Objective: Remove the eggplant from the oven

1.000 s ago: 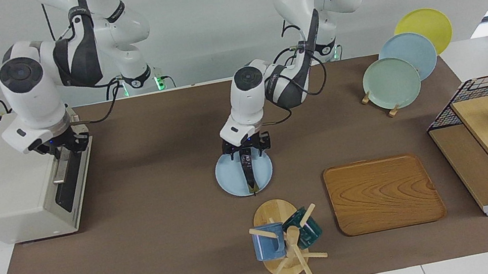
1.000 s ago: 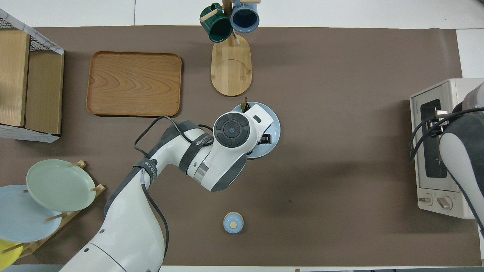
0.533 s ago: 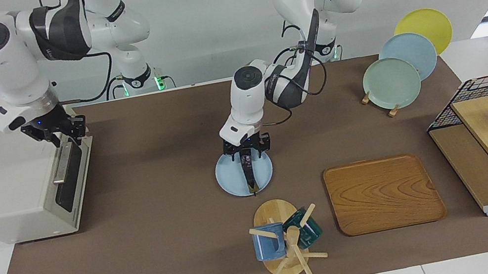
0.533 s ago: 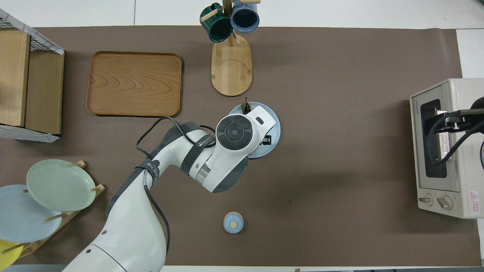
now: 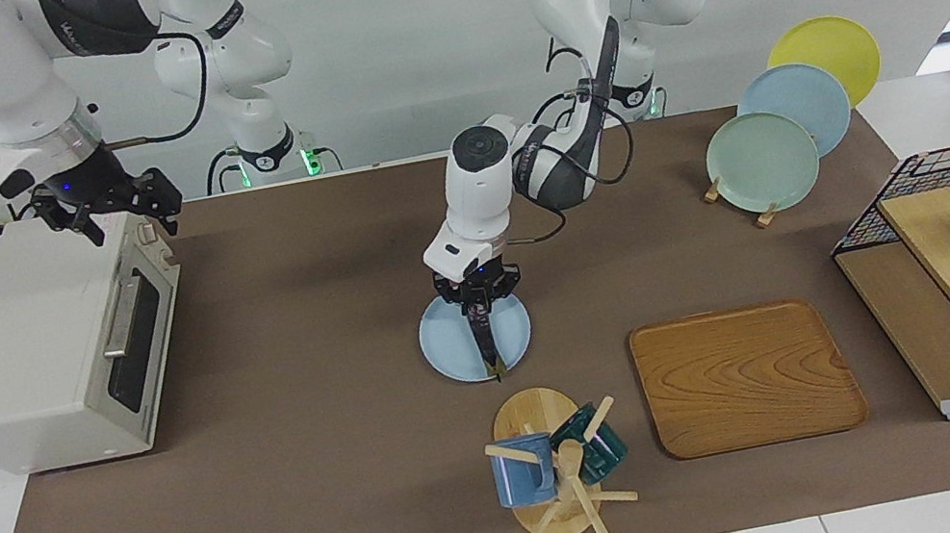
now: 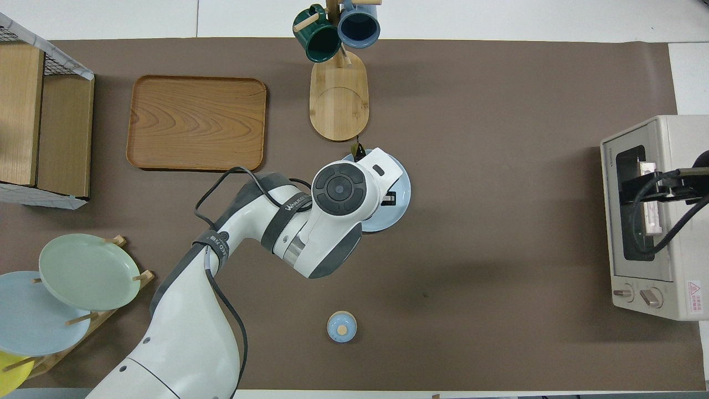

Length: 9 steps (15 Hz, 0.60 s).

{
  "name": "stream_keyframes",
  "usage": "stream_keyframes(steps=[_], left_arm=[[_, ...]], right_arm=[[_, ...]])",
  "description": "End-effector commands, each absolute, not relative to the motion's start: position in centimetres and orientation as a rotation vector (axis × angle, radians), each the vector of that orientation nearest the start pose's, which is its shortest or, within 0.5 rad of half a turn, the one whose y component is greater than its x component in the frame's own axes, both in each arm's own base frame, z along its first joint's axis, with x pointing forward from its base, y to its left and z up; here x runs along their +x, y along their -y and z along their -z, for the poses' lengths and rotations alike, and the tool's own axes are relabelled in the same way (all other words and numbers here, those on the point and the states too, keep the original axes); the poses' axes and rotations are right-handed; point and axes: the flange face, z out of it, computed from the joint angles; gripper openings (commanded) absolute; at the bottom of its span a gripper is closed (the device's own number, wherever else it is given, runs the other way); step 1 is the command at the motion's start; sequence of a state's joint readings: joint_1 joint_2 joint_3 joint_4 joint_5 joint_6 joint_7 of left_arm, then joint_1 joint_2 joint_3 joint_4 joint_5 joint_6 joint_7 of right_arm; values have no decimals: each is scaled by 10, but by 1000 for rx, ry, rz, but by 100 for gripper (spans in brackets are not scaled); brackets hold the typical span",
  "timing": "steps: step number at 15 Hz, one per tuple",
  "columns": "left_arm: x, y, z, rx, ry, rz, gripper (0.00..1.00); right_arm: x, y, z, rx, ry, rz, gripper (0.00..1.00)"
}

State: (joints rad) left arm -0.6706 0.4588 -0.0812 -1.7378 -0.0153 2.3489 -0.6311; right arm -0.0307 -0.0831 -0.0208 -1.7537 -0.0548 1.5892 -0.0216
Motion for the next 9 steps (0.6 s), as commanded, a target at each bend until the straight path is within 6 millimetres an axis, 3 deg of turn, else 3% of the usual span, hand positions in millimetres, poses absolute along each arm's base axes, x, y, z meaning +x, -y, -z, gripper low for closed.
stream_keyframes(steps=[1, 6, 9], left_arm=[[531, 408, -381, -3253, -61, 193, 0], [602, 280, -439, -3270, -53, 105, 0], [645, 178, -442, -3275, -113, 90, 0]], right_arm=[[543, 34, -588, -3159, -14, -186, 100], [542, 36, -604, -3156, -26, -203, 100], [533, 46, -615, -3155, -48, -174, 100]])
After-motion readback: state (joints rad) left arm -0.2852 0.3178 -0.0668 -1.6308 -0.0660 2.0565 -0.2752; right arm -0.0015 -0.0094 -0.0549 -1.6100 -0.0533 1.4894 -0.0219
